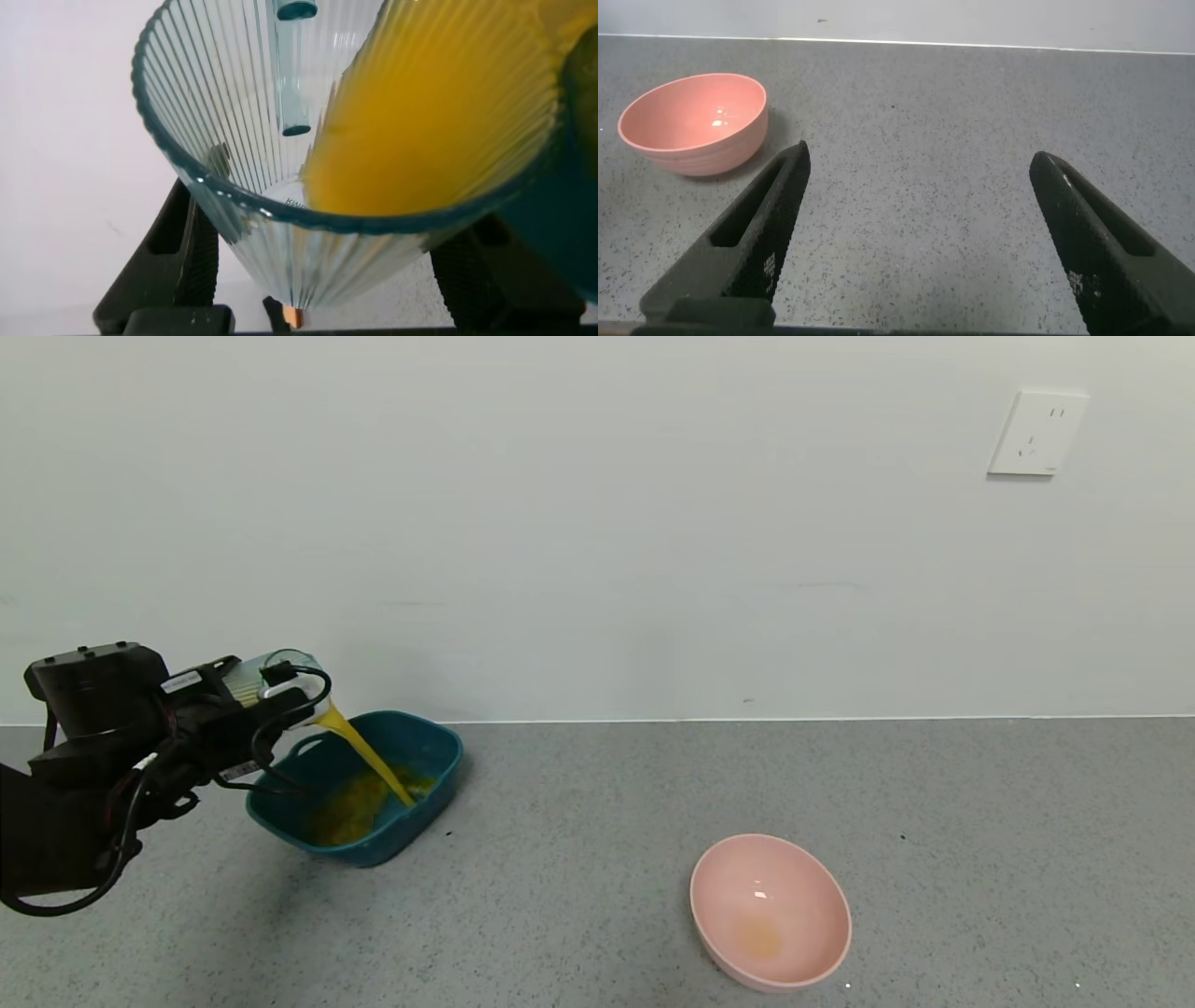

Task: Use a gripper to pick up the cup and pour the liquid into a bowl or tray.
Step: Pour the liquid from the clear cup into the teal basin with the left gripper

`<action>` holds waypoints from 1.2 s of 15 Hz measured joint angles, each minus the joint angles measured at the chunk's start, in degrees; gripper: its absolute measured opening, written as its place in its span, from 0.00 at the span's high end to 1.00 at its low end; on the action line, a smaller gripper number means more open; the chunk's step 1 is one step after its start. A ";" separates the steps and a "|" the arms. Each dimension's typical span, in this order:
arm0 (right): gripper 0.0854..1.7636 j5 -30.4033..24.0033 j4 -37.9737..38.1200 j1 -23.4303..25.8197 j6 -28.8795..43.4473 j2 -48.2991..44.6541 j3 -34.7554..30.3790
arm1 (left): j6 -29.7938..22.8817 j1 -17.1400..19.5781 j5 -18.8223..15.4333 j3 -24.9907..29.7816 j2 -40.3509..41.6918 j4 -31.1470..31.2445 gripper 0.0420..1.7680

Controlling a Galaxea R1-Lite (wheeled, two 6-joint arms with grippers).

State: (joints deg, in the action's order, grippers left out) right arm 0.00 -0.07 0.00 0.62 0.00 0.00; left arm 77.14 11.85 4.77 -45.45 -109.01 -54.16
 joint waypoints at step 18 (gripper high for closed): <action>0.03 0.00 0.00 0.00 0.00 0.00 0.00 | 12.46 -2.76 7.50 -0.50 1.82 -0.11 0.28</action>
State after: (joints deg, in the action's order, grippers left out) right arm 0.00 -0.07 0.00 0.62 0.00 0.00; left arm 89.60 9.09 12.26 -45.95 -107.19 -54.27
